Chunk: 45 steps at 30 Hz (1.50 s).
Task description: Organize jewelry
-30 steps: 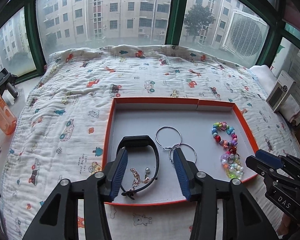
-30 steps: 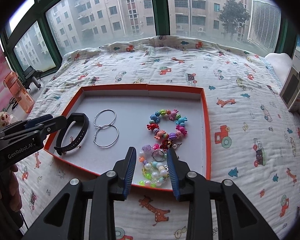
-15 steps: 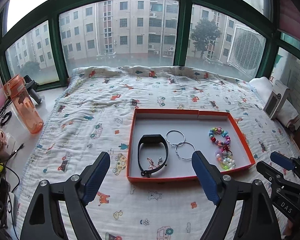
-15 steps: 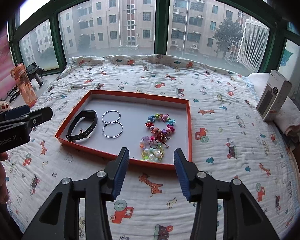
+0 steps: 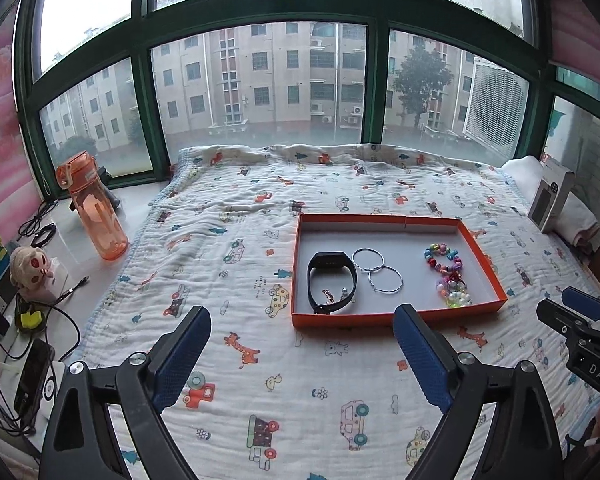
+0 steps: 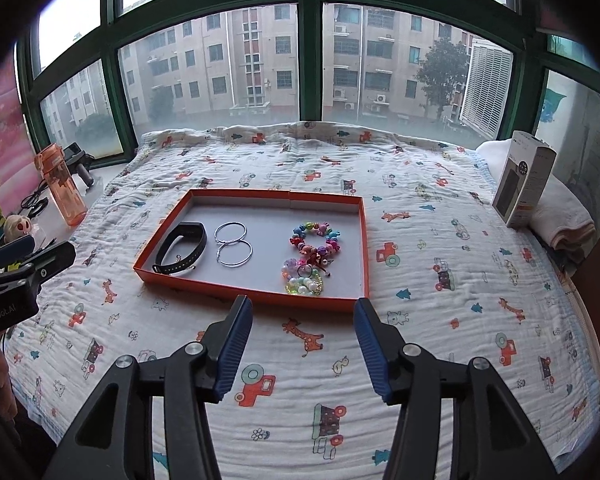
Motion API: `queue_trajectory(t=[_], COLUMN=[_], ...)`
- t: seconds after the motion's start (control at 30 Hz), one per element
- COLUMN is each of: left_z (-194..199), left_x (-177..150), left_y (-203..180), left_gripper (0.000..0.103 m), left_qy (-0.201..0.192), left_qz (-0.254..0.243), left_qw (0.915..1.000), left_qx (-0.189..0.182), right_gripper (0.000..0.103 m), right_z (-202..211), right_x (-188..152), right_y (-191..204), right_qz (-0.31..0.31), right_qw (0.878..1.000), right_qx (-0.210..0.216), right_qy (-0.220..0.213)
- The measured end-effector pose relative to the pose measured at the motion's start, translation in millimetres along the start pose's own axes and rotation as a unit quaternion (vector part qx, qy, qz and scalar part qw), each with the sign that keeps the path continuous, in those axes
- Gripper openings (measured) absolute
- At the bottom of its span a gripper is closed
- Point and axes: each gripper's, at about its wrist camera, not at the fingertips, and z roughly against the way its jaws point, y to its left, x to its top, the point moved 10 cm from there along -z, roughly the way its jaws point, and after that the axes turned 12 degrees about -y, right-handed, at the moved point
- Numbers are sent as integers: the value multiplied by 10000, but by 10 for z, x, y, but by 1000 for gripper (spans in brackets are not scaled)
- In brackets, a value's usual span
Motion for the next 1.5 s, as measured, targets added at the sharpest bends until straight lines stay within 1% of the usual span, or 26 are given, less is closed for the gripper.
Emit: queue_trajectory(t=[0.17, 0.27, 0.33, 0.4, 0.87, 1.23, 1.5], left_z=[170, 231, 251, 266, 365, 389, 435], left_x=[-19, -37, -45, -50, -74, -91, -50], left_y=[55, 63, 75, 76, 129, 143, 127], left_gripper=[102, 103, 103, 103, 103, 103, 103], left_qy=[-109, -120, -127, -125, -161, -153, -262], left_qz=[-98, -26, 7, 22, 32, 63, -13], left_qw=[9998, 9999, 9999, 9999, 9998, 9998, 9996], left_qx=[122, 25, 43, 9, 70, 56, 58], right_gripper=[60, 60, 61, 62, 64, 65, 65], right_z=[67, 97, 123, 151, 281, 310, 314], right_x=[-25, -19, -11, 0, 74, 75, 74], right_y=[-11, 0, 16, 25, 78, 76, 75], right_qz=[-123, -130, -121, -112, -71, -68, -72], right_qw=[9999, 9999, 9999, 9999, 9996, 9995, 9994], right_qx=[54, 68, 90, 93, 135, 150, 155], right_qy=[-10, -38, -54, -94, -255, -286, -288])
